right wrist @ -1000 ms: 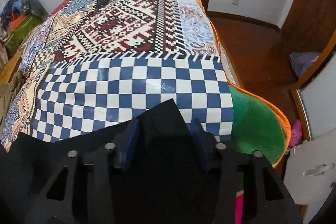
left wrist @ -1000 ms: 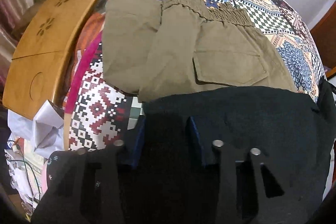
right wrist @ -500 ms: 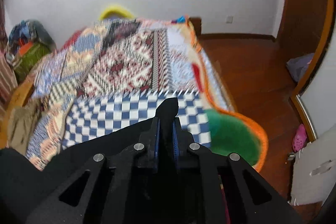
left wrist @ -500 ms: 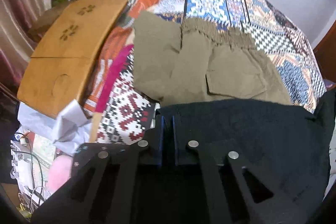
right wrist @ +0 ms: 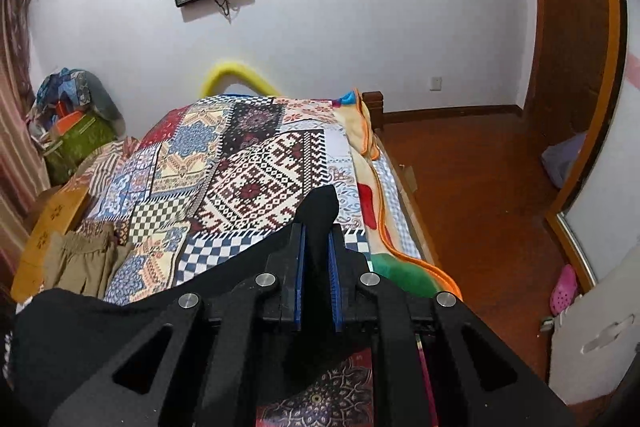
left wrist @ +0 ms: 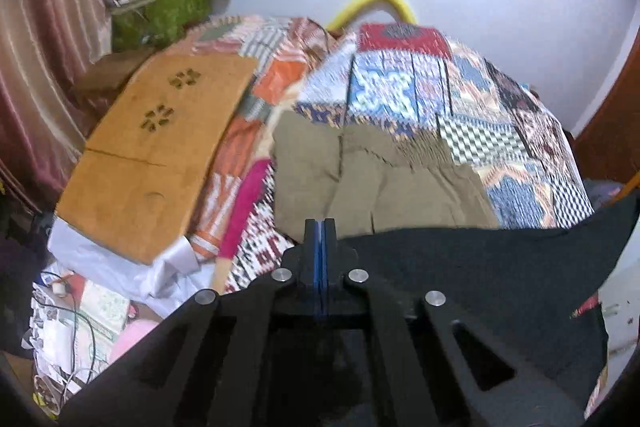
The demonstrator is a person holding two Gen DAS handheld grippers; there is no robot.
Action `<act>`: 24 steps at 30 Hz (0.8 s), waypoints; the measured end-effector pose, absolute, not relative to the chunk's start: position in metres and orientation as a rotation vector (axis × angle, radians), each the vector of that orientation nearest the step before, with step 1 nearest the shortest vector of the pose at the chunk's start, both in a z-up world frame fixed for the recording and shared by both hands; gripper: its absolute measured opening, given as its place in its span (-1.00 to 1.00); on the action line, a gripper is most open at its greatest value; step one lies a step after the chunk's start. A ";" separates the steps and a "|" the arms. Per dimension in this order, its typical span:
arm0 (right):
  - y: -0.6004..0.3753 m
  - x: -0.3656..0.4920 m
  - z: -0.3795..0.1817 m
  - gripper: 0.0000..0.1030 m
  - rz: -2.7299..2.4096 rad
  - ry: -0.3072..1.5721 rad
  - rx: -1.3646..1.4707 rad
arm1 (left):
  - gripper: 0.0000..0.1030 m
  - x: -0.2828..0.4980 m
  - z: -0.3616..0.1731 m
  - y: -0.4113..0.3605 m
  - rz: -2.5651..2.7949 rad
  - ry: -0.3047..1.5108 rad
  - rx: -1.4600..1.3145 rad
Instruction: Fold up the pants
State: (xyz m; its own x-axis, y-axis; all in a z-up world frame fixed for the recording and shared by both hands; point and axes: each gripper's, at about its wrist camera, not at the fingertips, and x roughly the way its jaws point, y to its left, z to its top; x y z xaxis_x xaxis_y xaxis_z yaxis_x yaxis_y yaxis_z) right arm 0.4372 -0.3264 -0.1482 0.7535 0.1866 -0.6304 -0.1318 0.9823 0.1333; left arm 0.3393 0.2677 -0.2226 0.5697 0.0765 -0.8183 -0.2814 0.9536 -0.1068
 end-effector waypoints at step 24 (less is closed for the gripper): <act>-0.328 0.451 -0.222 -0.81 0.178 0.806 0.102 | -0.77 0.393 -0.338 0.268 0.096 1.205 -0.386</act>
State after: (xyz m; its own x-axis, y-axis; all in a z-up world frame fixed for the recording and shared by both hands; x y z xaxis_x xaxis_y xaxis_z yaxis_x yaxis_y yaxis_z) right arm 0.4513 -0.3283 -0.2222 0.6784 0.1967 -0.7079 -0.1195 0.9802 0.1579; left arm 0.3935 0.2679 -0.3378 0.3627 -0.1301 -0.9228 -0.2753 0.9311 -0.2394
